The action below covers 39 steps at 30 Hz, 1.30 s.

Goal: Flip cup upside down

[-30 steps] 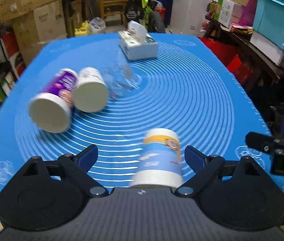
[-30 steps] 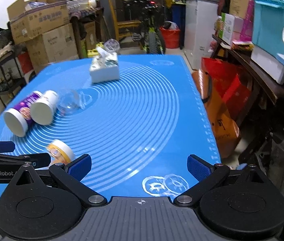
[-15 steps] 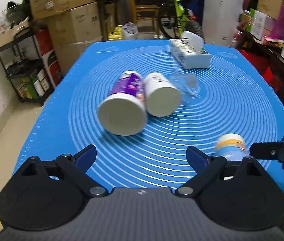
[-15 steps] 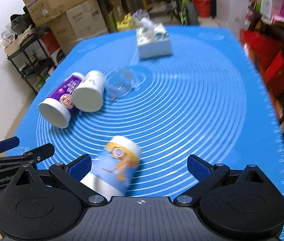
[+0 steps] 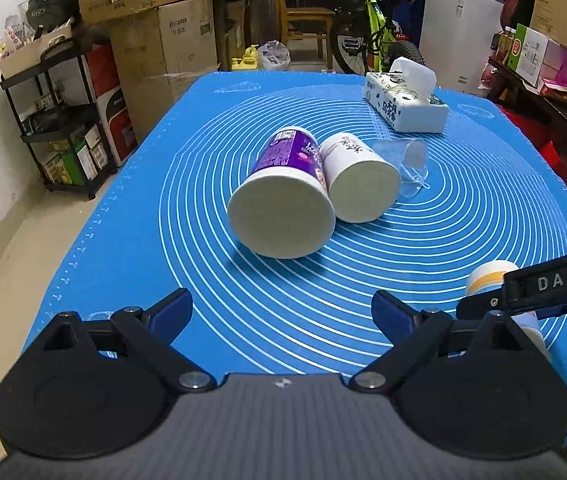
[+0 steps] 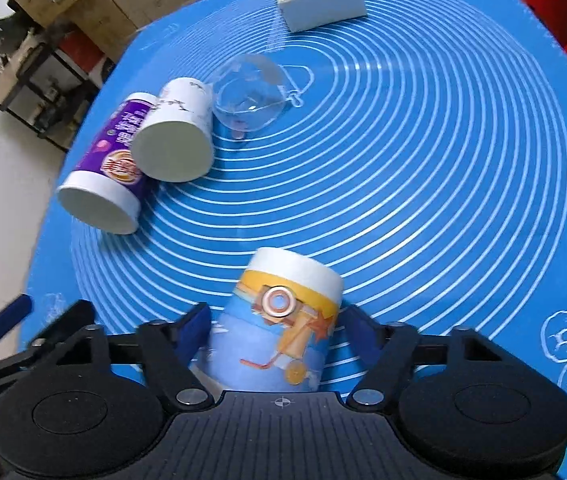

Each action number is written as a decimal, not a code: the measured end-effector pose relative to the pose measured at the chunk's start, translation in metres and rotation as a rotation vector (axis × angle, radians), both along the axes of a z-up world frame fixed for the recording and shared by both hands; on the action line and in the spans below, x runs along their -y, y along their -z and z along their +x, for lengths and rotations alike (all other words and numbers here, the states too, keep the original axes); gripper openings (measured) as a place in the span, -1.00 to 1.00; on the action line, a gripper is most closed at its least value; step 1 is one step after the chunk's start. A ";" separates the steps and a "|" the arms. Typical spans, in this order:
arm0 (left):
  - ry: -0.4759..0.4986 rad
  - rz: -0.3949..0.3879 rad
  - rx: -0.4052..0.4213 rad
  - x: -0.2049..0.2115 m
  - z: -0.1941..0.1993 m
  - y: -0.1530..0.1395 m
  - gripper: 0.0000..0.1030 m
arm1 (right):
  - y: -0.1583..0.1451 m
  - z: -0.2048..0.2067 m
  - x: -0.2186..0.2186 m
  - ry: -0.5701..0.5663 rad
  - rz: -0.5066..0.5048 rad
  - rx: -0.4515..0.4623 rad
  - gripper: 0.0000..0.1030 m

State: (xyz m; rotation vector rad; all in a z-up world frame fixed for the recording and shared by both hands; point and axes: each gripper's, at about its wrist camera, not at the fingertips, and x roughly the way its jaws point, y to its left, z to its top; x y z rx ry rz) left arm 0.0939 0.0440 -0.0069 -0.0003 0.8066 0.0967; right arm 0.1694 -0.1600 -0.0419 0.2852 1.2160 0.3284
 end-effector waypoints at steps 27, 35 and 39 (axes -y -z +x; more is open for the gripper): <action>0.019 -0.042 0.012 0.016 -0.009 0.009 0.85 | -0.005 -0.050 -0.004 -0.142 -0.291 0.703 0.24; 0.041 -0.048 0.009 0.025 -0.017 0.012 0.85 | 0.001 -0.079 -0.003 -0.167 -0.330 0.678 0.24; 0.055 -0.047 0.014 0.031 -0.023 0.012 0.85 | 0.006 -0.089 0.008 -0.143 -0.302 0.637 0.24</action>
